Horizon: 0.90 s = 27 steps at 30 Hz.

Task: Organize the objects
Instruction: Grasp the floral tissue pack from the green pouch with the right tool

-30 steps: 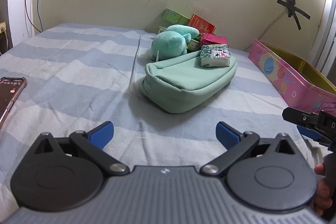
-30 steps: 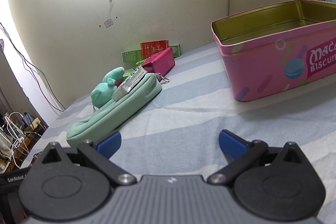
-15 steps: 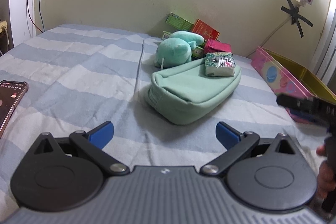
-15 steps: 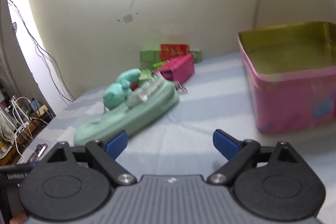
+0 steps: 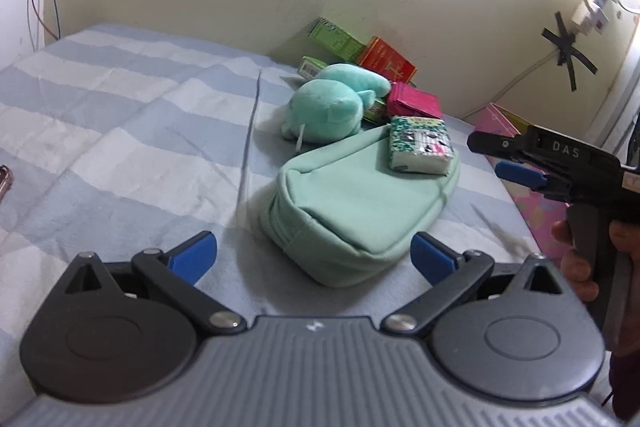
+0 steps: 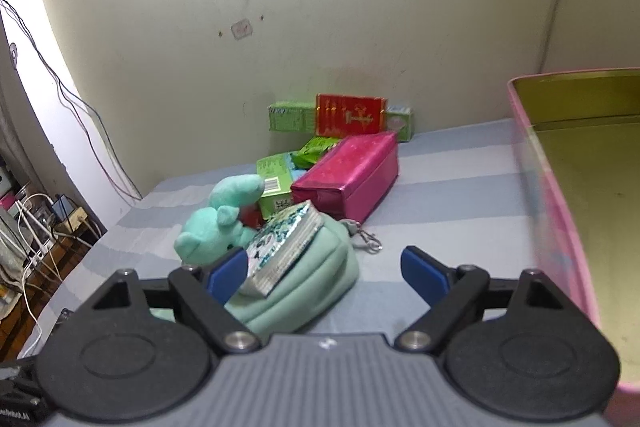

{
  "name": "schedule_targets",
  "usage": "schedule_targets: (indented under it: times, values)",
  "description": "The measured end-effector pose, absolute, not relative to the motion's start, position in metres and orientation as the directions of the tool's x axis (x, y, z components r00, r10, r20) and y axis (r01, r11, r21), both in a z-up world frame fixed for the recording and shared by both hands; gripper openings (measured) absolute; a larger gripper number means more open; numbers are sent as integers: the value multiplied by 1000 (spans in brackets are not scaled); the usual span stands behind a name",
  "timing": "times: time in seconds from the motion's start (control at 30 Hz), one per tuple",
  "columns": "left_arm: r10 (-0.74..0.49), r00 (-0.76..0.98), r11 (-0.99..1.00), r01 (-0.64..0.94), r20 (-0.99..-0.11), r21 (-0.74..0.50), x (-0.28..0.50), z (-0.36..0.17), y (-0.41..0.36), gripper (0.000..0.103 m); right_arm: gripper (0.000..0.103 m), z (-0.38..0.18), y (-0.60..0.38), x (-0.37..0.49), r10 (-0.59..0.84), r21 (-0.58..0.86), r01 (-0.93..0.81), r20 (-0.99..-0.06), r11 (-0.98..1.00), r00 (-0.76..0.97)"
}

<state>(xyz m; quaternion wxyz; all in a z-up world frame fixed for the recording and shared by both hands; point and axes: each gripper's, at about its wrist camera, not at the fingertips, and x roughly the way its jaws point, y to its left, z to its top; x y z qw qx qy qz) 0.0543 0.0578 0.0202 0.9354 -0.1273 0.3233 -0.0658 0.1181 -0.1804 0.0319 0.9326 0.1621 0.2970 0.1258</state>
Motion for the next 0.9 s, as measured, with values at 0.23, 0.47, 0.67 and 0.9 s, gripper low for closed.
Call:
schedule_targets:
  times: [0.23,0.47,0.67,0.9]
  values:
    - [-218,772,956,47,-597,-288,69,17,59,103,84,41,-142,130,339,244,-246,-497,938,799]
    - [-222,766,959,61,-603,-275,66,14,53,103,39,17,-119,148,306,168,-257,-566,952,765]
    - [-229,778,961,84,-584,-265,53,18,55,103,25,28,-145,109,365,252,-270,-517,929,775]
    - [-390,746,918,275,-540,-284,32,30,31,102,21,24,-192,27,424,371,-252,-518,894,743]
